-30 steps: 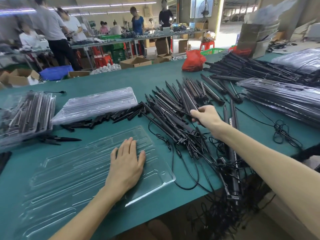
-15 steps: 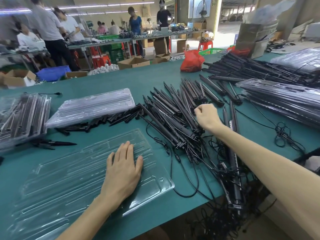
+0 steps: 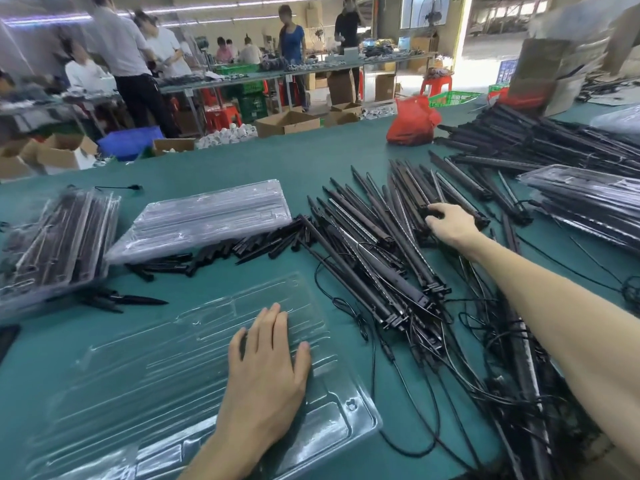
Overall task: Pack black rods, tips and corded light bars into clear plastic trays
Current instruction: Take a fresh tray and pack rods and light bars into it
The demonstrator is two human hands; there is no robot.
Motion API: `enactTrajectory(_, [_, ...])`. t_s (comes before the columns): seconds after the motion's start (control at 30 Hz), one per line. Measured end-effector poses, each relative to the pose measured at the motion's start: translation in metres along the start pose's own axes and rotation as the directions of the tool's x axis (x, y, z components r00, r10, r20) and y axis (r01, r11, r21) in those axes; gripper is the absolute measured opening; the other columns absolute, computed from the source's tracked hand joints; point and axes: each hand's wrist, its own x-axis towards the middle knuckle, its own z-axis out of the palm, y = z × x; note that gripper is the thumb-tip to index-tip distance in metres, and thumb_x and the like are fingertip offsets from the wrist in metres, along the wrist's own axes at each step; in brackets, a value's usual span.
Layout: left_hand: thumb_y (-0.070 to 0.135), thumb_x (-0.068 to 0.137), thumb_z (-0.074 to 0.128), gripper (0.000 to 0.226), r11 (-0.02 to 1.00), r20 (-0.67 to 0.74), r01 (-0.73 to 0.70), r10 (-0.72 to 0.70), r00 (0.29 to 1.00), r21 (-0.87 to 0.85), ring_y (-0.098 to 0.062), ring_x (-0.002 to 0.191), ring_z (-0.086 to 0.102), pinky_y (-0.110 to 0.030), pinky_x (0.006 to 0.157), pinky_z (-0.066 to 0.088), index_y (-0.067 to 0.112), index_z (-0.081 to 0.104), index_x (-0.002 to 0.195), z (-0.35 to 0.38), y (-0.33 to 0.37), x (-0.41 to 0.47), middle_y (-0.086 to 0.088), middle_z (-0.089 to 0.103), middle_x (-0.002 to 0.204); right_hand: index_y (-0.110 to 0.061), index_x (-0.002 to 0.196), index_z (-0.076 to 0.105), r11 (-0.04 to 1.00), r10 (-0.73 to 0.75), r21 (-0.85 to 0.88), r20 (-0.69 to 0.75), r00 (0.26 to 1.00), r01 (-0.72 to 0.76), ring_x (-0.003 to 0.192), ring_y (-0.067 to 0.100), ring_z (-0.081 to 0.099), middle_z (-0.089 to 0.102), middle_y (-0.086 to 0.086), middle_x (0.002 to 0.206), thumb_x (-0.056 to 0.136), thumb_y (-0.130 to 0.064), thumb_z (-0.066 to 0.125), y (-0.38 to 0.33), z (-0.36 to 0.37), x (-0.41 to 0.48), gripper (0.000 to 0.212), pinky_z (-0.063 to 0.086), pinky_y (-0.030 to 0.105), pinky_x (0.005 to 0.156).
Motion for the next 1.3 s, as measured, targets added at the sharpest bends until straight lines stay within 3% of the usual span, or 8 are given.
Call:
enactTrajectory(0.1, [0.058,0.097,0.003,0.07,1.0,-0.001,0.001,-0.001,1.0,0.007,-0.003,0.151,-0.006,-0.036,0.125,-0.006,0.027,0.007,0.158,0.001,0.0,0.001,0.013,0.0,0.165,-0.023,0.134,0.064,0.986,0.063,0.158,-0.083,0.995,-0.049,0.133,0.034,0.043,0.061,0.018,0.135,0.099,-0.019,0.05,0.005,0.007,0.01,0.038,0.031,0.038,0.116])
enactTrajectory(0.17, [0.058,0.097,0.002,0.069,1.0,-0.001,-0.002,0.002,1.0,0.012,-0.003,0.151,-0.005,-0.037,0.126,-0.004,0.027,0.007,0.158,0.001,-0.001,0.001,0.013,0.002,0.165,-0.027,0.124,0.071,0.951,0.125,0.303,-0.179,0.976,-0.066,0.103,0.021,0.06,0.068,0.014,0.123,0.097,-0.019,0.053,0.005,0.007,0.011,0.033,0.048,0.032,0.096])
enactTrajectory(0.23, [0.059,0.097,0.001,0.069,1.0,0.001,-0.005,0.005,1.0,0.014,-0.003,0.151,-0.004,-0.038,0.126,-0.002,0.027,0.007,0.157,0.003,-0.003,0.001,0.013,0.002,0.164,-0.024,0.112,0.077,0.914,0.166,0.402,-0.267,0.949,-0.046,0.077,0.012,0.062,0.074,0.005,0.106,0.095,-0.018,0.058,0.003,0.004,0.012,0.025,0.052,0.027,0.077])
enactTrajectory(0.33, [0.059,0.097,0.003,0.068,1.0,-0.012,-0.006,0.006,1.0,0.014,-0.003,0.151,-0.002,-0.037,0.126,-0.001,0.028,0.009,0.157,0.005,-0.004,0.002,0.013,0.005,0.164,-0.013,0.099,0.078,0.803,0.224,0.596,-0.303,0.926,0.001,0.078,0.014,0.069,0.075,0.002,0.09,0.096,-0.01,0.061,-0.005,-0.006,0.013,0.017,0.06,0.027,0.077])
enactTrajectory(0.47, [0.058,0.098,0.004,0.066,1.0,-0.028,-0.013,0.013,1.0,0.012,-0.004,0.151,-0.001,-0.037,0.125,0.0,0.027,0.011,0.156,0.006,-0.005,0.002,0.012,0.006,0.164,-0.013,0.097,0.07,0.708,0.251,0.703,-0.333,0.909,0.062,0.071,0.012,0.074,0.071,0.01,0.108,0.101,-0.006,0.054,-0.019,-0.029,0.008,0.018,0.057,0.018,0.061])
enactTrajectory(0.6, [0.056,0.1,0.011,0.065,1.0,-0.042,-0.018,0.018,0.999,0.004,-0.008,0.152,0.006,-0.04,0.125,0.005,0.024,0.019,0.156,0.005,-0.004,0.001,0.008,0.014,0.165,-0.005,0.12,0.055,0.508,0.307,0.859,-0.103,0.946,-0.072,0.077,0.021,0.076,0.062,0.017,0.116,0.1,-0.005,0.05,-0.031,-0.054,-0.006,0.021,0.061,0.027,0.063])
enactTrajectory(0.83, [0.052,0.101,0.017,0.061,0.999,-0.043,-0.029,0.028,0.999,-0.019,-0.011,0.153,0.009,-0.042,0.125,0.007,0.022,0.023,0.154,0.002,-0.003,0.0,0.005,0.017,0.165,-0.003,0.106,0.046,0.005,0.165,0.984,0.174,0.971,-0.178,0.08,0.028,0.07,0.049,0.022,0.112,0.093,0.003,0.039,-0.042,-0.09,-0.066,0.016,0.06,0.03,0.067])
enactTrajectory(1.3, [0.051,0.102,0.023,0.063,0.999,-0.06,-0.022,0.02,0.998,-0.036,-0.014,0.153,0.013,-0.041,0.126,0.007,0.018,0.027,0.156,-0.002,-0.001,0.002,0.001,0.021,0.165,0.004,0.129,0.045,0.138,-0.211,0.948,0.312,0.927,-0.287,0.076,0.019,0.066,0.055,0.016,0.1,0.096,-0.005,0.047,-0.068,-0.104,-0.17,0.035,0.056,0.024,0.069])
